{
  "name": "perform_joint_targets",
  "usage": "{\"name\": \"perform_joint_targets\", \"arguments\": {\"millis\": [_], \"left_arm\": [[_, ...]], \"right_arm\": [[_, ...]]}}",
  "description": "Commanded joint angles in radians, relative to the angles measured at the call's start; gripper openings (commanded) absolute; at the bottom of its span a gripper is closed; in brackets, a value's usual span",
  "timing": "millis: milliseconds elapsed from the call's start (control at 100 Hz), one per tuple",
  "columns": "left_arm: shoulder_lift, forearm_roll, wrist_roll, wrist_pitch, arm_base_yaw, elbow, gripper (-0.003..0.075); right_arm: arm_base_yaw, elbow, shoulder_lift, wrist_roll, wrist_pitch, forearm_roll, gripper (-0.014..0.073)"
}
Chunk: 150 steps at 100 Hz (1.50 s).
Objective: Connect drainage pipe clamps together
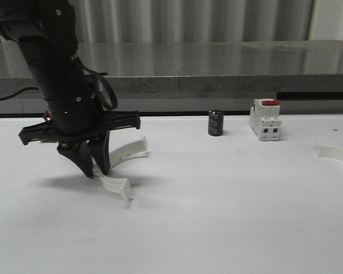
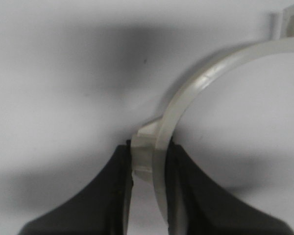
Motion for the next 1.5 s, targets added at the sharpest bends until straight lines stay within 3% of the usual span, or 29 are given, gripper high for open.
{"name": "perform_joint_targets", "arguments": {"millis": [0, 240, 330, 430, 620, 720, 1250, 1490], "left_arm": [[-0.043, -0.006, -0.015, -0.024, -0.009, -0.027, 0.0000], [-0.043, -0.006, -0.015, -0.031, -0.009, -0.027, 0.0004], [-0.043, -0.009, -0.015, -0.030, -0.009, -0.027, 0.0050], [-0.043, -0.011, -0.015, -0.020, -0.009, -0.027, 0.0181], [-0.043, -0.013, -0.015, 0.001, -0.009, -0.027, 0.0569], [-0.043, -0.013, -0.015, 0.006, -0.009, -0.027, 0.0661], [-0.288, 0.035, 0.163, 0.022, -0.003, -0.027, 0.0662], [-0.476, 0.092, 0.210, 0.011, 0.070, 0.017, 0.0662]], "right_arm": [[-0.004, -0.017, -0.020, -0.006, -0.073, -0.007, -0.0069], [-0.004, -0.017, -0.020, -0.006, -0.073, -0.007, -0.0069], [-0.004, -0.017, -0.020, -0.006, -0.073, -0.007, -0.0069], [-0.004, -0.017, -0.020, -0.006, -0.073, -0.007, -0.0069], [-0.004, -0.017, -0.020, -0.006, -0.073, -0.007, -0.0069], [-0.004, -0.017, -0.020, -0.006, -0.073, -0.007, -0.0069], [-0.004, -0.017, -0.020, -0.006, -0.073, -0.007, -0.0069], [-0.004, -0.017, -0.020, -0.006, -0.073, -0.007, -0.0069]]}}
